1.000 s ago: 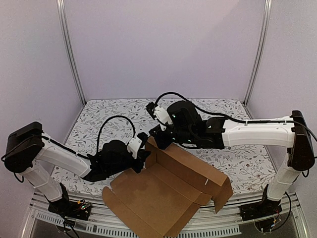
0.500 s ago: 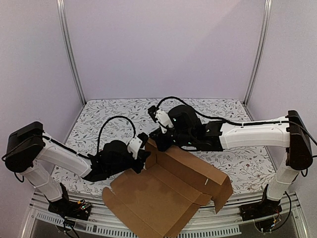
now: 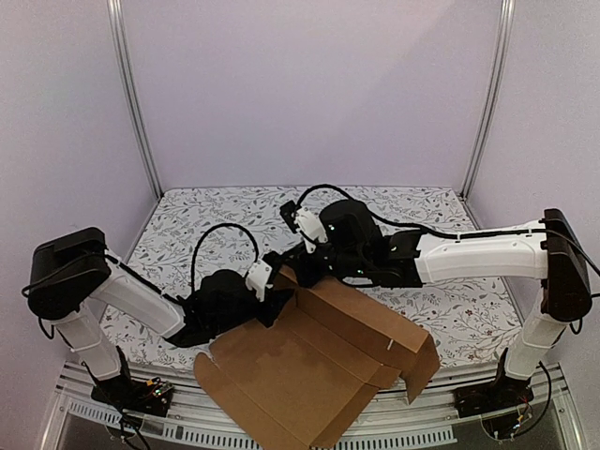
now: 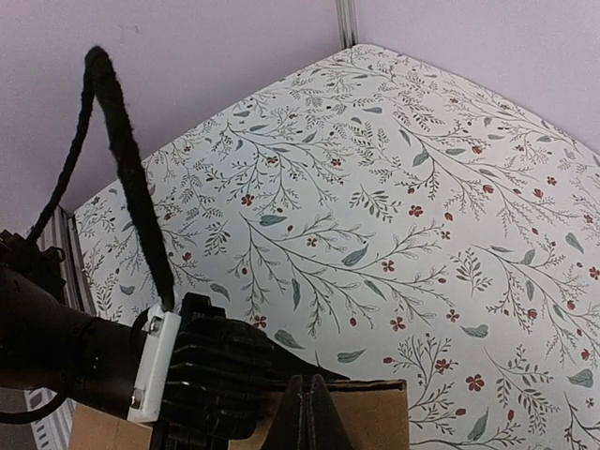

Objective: Fold the paper box

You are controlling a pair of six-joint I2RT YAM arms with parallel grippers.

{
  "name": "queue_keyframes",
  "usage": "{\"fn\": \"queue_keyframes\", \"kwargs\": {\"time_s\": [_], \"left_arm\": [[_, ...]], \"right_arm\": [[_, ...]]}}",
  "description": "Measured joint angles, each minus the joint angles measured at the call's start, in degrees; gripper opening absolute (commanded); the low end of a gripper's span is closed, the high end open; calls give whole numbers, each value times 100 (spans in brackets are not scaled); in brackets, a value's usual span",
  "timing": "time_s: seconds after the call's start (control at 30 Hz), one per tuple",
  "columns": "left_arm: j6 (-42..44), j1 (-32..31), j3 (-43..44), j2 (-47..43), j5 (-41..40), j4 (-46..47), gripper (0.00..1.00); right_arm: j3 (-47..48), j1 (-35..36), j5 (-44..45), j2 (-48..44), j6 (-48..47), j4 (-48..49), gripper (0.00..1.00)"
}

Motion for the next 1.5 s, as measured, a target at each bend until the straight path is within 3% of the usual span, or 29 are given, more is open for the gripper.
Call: {"fn": "queue_keyframes", "kwargs": {"time_s": [0.47, 0.67, 1.5], "left_arm": [[-20, 103, -780, 1340, 170, 2430, 38], [24, 109, -763, 1893, 260, 2629, 38], [162, 149, 282, 2184, 435, 2752, 32]], "right_arm": [[-85, -2, 2, -68, 125, 28, 0], [-111, -4, 17, -90, 149, 31, 0], [-461, -55, 313, -448, 192, -37, 0]]}}
